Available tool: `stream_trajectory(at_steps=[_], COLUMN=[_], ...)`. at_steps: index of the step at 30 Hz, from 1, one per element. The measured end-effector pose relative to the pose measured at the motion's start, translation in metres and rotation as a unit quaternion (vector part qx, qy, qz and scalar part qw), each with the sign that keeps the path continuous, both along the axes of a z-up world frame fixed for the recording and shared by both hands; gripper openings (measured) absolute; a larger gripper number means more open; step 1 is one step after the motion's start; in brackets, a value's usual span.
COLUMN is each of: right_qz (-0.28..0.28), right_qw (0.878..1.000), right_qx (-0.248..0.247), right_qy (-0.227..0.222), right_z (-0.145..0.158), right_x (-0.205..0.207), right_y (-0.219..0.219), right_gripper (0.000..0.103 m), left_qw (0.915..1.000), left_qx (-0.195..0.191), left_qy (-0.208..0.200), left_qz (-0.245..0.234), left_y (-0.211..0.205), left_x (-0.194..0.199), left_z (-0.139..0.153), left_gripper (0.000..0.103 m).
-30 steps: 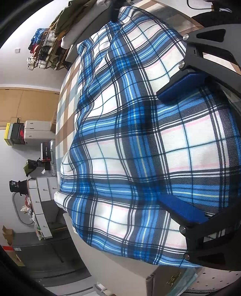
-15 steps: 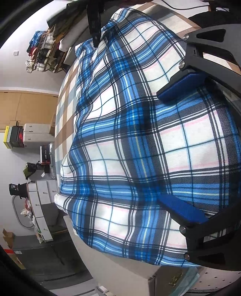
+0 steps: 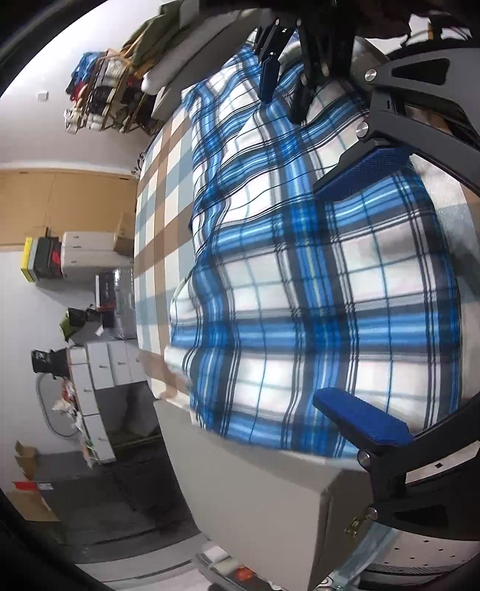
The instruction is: Fold large clothes
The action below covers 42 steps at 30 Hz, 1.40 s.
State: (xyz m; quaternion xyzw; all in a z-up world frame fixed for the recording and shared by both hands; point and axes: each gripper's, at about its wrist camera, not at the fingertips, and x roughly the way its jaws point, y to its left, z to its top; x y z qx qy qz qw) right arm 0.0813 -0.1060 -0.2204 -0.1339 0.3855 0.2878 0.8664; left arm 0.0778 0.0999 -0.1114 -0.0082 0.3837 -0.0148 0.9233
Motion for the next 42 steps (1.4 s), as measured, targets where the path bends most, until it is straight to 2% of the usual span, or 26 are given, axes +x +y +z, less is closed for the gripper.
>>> stream_trajectory(at_steps=[3, 5, 6, 7, 10, 13, 15, 16, 19, 20, 21, 24, 27, 29, 32, 34, 35, 38, 39, 42], right_qz=[-0.009, -0.036, -0.045, -0.056, -0.07, -0.09, -0.085, -0.087, -0.079, -0.078, -0.076, -0.068, -0.061, -0.062, -0.061, -0.06, -0.061, -0.063, -0.063, -0.062], right_qw=[0.995, 0.985, 0.981, 0.973, 0.958, 0.947, 0.945, 0.945, 0.948, 0.95, 0.95, 0.954, 0.956, 0.957, 0.958, 0.958, 0.958, 0.957, 0.956, 0.956], right_qx=[0.077, 0.145, 0.17, 0.209, 0.277, 0.307, 0.317, 0.315, 0.308, 0.303, 0.301, 0.289, 0.285, 0.282, 0.28, 0.28, 0.28, 0.283, 0.284, 0.286], right_qy=[-0.06, -0.085, -0.086, -0.081, -0.04, -0.025, -0.015, -0.014, -0.015, -0.02, -0.022, -0.033, -0.038, -0.04, -0.034, -0.031, -0.031, -0.031, -0.031, -0.026], right_z=[0.027, 0.04, 0.04, 0.039, 0.029, 0.027, 0.027, 0.028, 0.032, 0.033, 0.035, 0.037, 0.038, 0.037, 0.036, 0.036, 0.036, 0.036, 0.036, 0.036], right_x=[0.0, 0.011, 0.015, 0.022, 0.038, 0.046, 0.047, 0.047, 0.048, 0.047, 0.043, 0.037, 0.035, 0.037, 0.038, 0.038, 0.038, 0.037, 0.037, 0.038], right_y=[-0.025, -0.053, -0.064, -0.08, -0.106, -0.119, -0.122, -0.122, -0.119, -0.117, -0.115, -0.109, -0.107, -0.106, -0.105, -0.105, -0.105, -0.108, -0.108, -0.109], right_gripper=[0.067, 0.075, 0.085, 0.088, 0.088, 0.089, 0.09, 0.09, 0.09, 0.09, 0.09, 0.09, 0.092, 0.093, 0.093, 0.093, 0.093, 0.093, 0.094, 0.094], left_qw=[0.9998, 0.9998, 0.9996, 0.9989, 0.9909, 0.9726, 0.9667, 0.9604, 0.9508, 0.9526, 0.9526, 0.9591, 0.9697, 0.9771, 0.9784, 0.9715, 0.971, 0.9714, 0.9739, 0.9794], left_qx=[0.014, 0.007, 0.006, -0.002, -0.049, -0.108, -0.126, -0.136, -0.156, -0.153, -0.144, -0.126, -0.099, -0.071, -0.051, -0.078, -0.103, -0.121, -0.122, -0.12], left_qy=[0.013, 0.019, 0.028, 0.037, 0.057, 0.103, 0.125, 0.145, 0.197, 0.185, 0.19, 0.199, 0.162, 0.148, 0.17, 0.205, 0.197, 0.191, 0.179, 0.138], left_qz=[0.008, 0.0, -0.008, -0.03, -0.112, -0.179, -0.185, -0.195, -0.181, -0.187, -0.188, -0.156, -0.153, -0.135, -0.106, -0.09, -0.089, -0.073, -0.067, -0.085], left_y=[0.005, 0.005, 0.001, -0.007, -0.028, -0.039, -0.039, -0.04, -0.034, -0.034, -0.036, -0.033, -0.024, -0.01, 0.013, 0.031, 0.037, 0.043, 0.043, 0.038], left_x=[0.016, 0.032, 0.04, 0.05, 0.077, 0.104, 0.122, 0.132, 0.15, 0.149, 0.15, 0.149, 0.132, 0.122, 0.126, 0.135, 0.137, 0.139, 0.136, 0.123], left_z=[0.01, 0.018, 0.019, 0.022, 0.021, 0.007, -0.007, -0.018, -0.047, -0.045, -0.047, -0.041, -0.015, -0.008, -0.031, -0.057, -0.061, -0.055, -0.048, -0.027], left_gripper=[0.099, 0.099, 0.099, 0.099, 0.099, 0.096, 0.091, 0.089, 0.074, 0.075, 0.074, 0.06, 0.063, 0.063, 0.063, 0.062, 0.062, 0.061, 0.06, 0.062])
